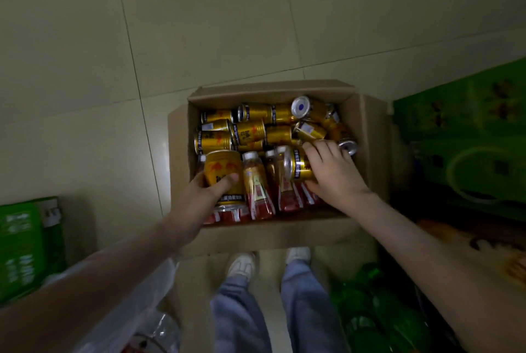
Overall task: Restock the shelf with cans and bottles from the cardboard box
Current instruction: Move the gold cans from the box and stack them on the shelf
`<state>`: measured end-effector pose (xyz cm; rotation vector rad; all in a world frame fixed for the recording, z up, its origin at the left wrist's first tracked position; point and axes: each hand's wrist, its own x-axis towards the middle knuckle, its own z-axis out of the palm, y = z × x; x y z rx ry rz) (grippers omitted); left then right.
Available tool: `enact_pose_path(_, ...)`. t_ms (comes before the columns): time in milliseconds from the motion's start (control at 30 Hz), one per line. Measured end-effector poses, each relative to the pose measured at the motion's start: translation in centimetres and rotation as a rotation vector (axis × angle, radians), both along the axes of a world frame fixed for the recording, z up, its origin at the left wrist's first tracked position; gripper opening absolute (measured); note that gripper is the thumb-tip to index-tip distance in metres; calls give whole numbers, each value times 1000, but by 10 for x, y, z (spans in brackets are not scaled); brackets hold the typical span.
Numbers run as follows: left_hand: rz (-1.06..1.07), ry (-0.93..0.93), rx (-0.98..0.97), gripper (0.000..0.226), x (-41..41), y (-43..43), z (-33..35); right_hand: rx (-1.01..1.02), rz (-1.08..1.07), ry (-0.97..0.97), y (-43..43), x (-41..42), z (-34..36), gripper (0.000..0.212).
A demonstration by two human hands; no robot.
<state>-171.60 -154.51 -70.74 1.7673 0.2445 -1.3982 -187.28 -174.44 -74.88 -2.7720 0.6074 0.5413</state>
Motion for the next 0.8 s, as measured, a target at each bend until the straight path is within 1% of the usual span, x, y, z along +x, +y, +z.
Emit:
enact_pose_path(33, -32, -2, -16, 56, 0, -2, 24, 13, -21, -31, 6, -6, 27, 80)
enact_pose_path(133, -155, -17, -83, 43, 4, -12, 101, -3, -36, -157, 27, -27, 110, 86)
enact_pose_path(233, -309, -65, -113, 53, 3, -24, 179, -16, -56, -263, 50, -50, 192, 90)
enact_pose_path(333, -448, -103, -184, 51, -17, -34, 254, -56, -74, -326, 74, -81, 270, 91)
enact_pose_path(467, -681, -103, -263, 50, -69, -39, 338, -160, -135, -353, 105, -134, 364, 92)
enact_pose_path(567, -829, -72, -338, 70, -117, -43, 395, -250, -199, -370, 126, -190, 430, 92)
enact_pose_path(633, -906, -66, -388, 72, -151, -48, 428, -337, -236, -379, 139, -232, 470, 85)
enact_pose_path(667, -946, -48, -417, 67, -171, -50, 446, -390, -247, -372, 145, -254, 490, 82)
enact_pose_path(733, -1048, 4, -494, 37, -216, -52, 482, -492, -268, -340, 160, -299, 525, 82)
enact_pose_path(767, -1105, 17, -530, 29, -241, -52, 498, -549, -282, -318, 170, -325, 541, 81)
enact_pose_path(800, -1146, 16, -564, 30, -264, -51, 511, -608, -295, -304, 180, -348, 556, 77)
